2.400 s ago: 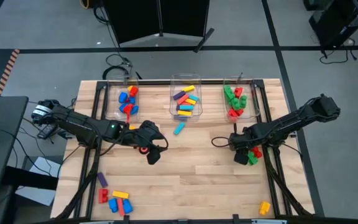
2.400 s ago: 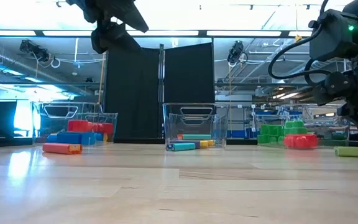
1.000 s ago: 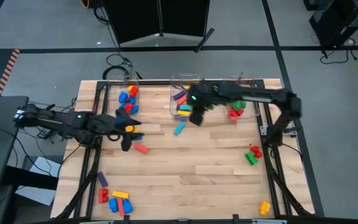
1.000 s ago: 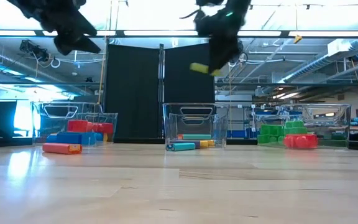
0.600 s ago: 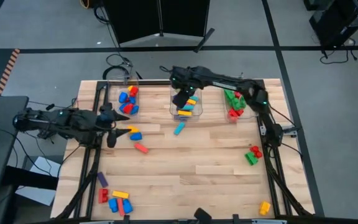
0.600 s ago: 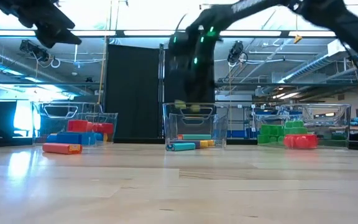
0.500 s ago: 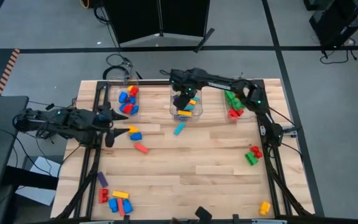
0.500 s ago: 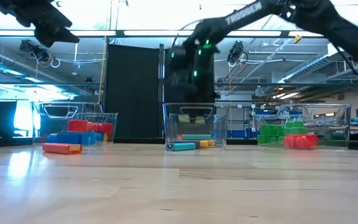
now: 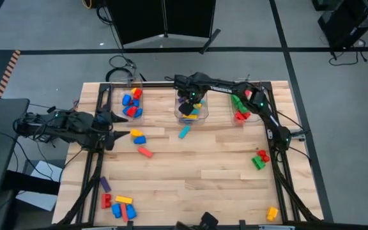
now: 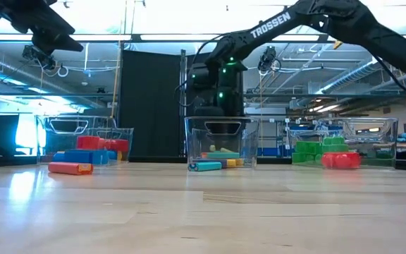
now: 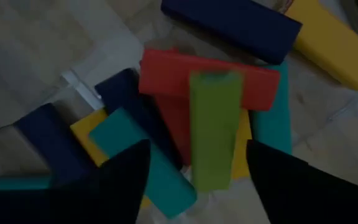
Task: Sort blocks by size
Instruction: Put the green block into the middle transparent bin, then put the red 2 stud game piece into the right transparent bin
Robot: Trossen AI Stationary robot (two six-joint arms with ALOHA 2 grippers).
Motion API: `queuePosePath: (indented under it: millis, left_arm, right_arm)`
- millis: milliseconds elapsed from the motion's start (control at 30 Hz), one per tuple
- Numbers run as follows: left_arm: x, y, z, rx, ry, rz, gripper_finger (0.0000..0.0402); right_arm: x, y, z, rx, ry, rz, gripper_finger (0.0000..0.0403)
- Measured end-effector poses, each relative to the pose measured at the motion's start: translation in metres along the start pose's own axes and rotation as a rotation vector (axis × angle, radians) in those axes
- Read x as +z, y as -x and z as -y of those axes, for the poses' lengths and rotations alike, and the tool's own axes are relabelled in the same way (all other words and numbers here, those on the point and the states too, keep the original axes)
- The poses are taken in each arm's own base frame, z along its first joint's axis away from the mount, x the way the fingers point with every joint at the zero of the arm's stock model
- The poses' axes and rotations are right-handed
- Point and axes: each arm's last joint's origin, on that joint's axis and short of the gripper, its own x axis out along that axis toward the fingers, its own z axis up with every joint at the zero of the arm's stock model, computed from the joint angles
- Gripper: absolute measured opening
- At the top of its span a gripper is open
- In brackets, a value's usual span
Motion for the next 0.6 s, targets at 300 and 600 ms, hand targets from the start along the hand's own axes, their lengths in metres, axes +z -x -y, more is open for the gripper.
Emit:
queuePosePath:
  millis: [300, 600]
  left_arm:
    - [0.003, 0.0, -0.001, 0.068, 0.011, 0.046, 0.0275]
    - [0.011, -0.009, 0.003, 0.12, 0.072, 0.067, 0.0275]
  right_arm:
    - [-0.014, 0.069, 0.002, 0.026, -0.014, 0.114, 0.0299]
    - [-0.057, 0.156, -0.017, -0.019, 0.062, 0.305, 0.0268]
